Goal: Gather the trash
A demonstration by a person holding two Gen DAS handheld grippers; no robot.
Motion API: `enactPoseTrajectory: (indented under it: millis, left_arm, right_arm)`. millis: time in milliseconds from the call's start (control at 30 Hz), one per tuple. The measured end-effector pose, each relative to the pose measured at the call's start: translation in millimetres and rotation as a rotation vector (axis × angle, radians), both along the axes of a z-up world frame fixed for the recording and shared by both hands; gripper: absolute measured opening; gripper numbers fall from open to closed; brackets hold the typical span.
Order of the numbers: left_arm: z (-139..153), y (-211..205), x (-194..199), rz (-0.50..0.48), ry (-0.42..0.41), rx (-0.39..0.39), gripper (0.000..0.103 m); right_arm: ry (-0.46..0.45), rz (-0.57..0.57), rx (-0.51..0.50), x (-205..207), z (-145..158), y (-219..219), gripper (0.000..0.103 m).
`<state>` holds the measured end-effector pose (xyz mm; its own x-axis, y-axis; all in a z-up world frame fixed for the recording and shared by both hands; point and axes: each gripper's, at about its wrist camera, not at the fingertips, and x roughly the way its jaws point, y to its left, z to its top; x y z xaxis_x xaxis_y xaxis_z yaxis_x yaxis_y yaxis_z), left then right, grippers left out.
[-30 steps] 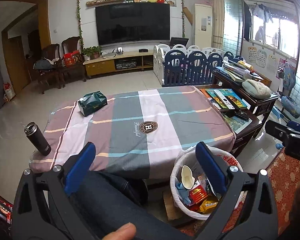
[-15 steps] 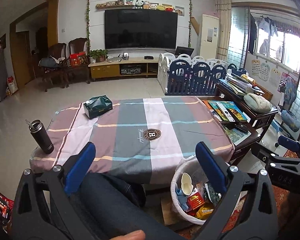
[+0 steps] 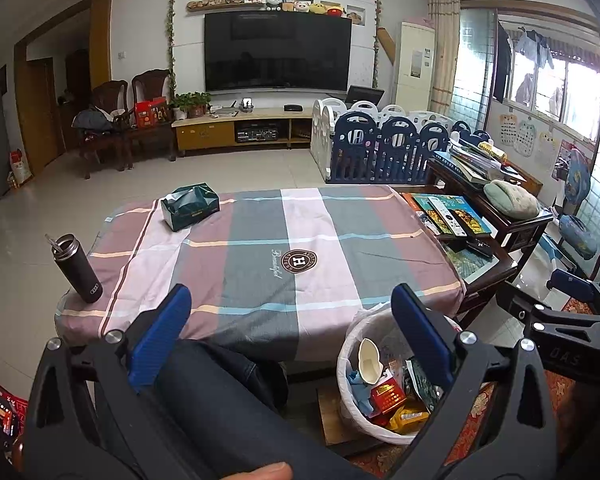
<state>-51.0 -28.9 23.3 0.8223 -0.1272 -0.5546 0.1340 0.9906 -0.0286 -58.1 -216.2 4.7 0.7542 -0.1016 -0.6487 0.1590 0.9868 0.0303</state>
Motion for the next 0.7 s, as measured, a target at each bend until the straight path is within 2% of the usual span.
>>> enactPoseTrajectory:
  millis: [700]
  left_arm:
    - [-2.0, 1.7, 2.0, 0.001, 0.013, -0.007, 0.100]
  right_arm:
    - [0.012, -0.013, 0.004, 0.2, -6.4, -3.6, 0.099]
